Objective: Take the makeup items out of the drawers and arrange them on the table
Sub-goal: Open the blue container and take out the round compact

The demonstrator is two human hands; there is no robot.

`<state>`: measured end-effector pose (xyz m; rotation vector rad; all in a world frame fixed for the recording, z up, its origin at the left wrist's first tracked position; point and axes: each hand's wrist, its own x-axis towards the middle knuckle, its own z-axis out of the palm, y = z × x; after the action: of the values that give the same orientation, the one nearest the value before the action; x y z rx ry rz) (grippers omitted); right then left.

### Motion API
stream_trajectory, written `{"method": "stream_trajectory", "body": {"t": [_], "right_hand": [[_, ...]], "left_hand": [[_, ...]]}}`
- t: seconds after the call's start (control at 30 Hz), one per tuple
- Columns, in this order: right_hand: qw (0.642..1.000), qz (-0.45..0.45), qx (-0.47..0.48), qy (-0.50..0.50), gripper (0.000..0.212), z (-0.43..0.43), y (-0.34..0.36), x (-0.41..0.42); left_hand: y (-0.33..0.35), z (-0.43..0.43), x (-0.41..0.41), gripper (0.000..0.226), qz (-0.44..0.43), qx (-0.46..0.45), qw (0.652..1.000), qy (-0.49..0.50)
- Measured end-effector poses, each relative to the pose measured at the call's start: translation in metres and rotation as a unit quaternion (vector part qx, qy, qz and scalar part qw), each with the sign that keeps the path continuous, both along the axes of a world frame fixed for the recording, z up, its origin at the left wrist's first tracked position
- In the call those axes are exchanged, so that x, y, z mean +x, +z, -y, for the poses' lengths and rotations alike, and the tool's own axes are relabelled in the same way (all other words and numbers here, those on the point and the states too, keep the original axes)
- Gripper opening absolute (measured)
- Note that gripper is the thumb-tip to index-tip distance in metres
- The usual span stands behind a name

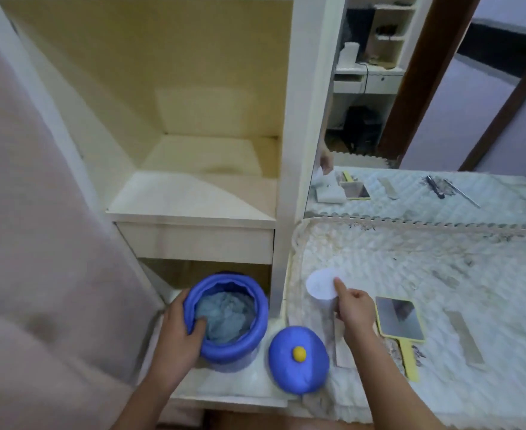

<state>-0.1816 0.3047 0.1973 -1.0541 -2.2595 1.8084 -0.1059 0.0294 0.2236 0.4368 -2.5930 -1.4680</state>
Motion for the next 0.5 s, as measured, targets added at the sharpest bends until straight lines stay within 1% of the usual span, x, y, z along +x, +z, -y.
{"method": "stream_trajectory", "body": {"t": [0.07,0.17,0.27,0.3,0.33,0.37,0.4,0.43,0.47,0.5], "right_hand": [[1.0,0.017,-0.009,0.008,0.047,-0.003,-0.008,-0.012],[0.996,0.036,-0.029,0.078,0.044,-0.001,-0.012,-0.018],[0.989,0.066,0.02,0.13,0.04,0.001,-0.014,-0.016],[0.987,0.073,0.041,0.14,0.034,0.002,-0.014,-0.015],[0.986,0.065,0.061,0.139,0.024,0.004,-0.012,-0.013],[0.987,0.049,0.079,0.132,0.025,0.005,-0.012,-0.011],[0.988,0.037,0.088,0.124,0.041,0.006,-0.01,-0.007],[0.987,0.02,0.1,0.124,0.051,0.008,-0.004,-0.002],[0.984,0.003,0.11,0.137,0.052,0.01,0.002,0.005],[0.978,-0.011,0.111,0.174,0.046,0.013,0.008,0.014]], "left_hand": [[0.001,-0.004,0.002,0.054,0.001,-0.03,1.0,0.009],[0.003,-0.014,0.004,0.053,-0.017,-0.034,0.999,0.021],[0.003,-0.021,0.008,0.06,-0.019,-0.037,0.999,0.026],[0.003,-0.022,0.009,0.06,-0.02,-0.037,0.999,0.027],[0.002,-0.022,0.01,0.061,-0.015,-0.036,0.999,0.028],[0.002,-0.021,0.01,0.062,-0.014,-0.037,0.999,0.029],[0.001,-0.02,0.01,0.062,-0.011,-0.039,0.999,0.03],[0.0,-0.02,0.009,0.062,-0.009,-0.041,0.999,0.028],[0.0,-0.02,0.01,0.062,-0.006,-0.041,0.999,0.026],[0.0,-0.021,0.01,0.062,-0.008,-0.04,0.999,0.027]]}}
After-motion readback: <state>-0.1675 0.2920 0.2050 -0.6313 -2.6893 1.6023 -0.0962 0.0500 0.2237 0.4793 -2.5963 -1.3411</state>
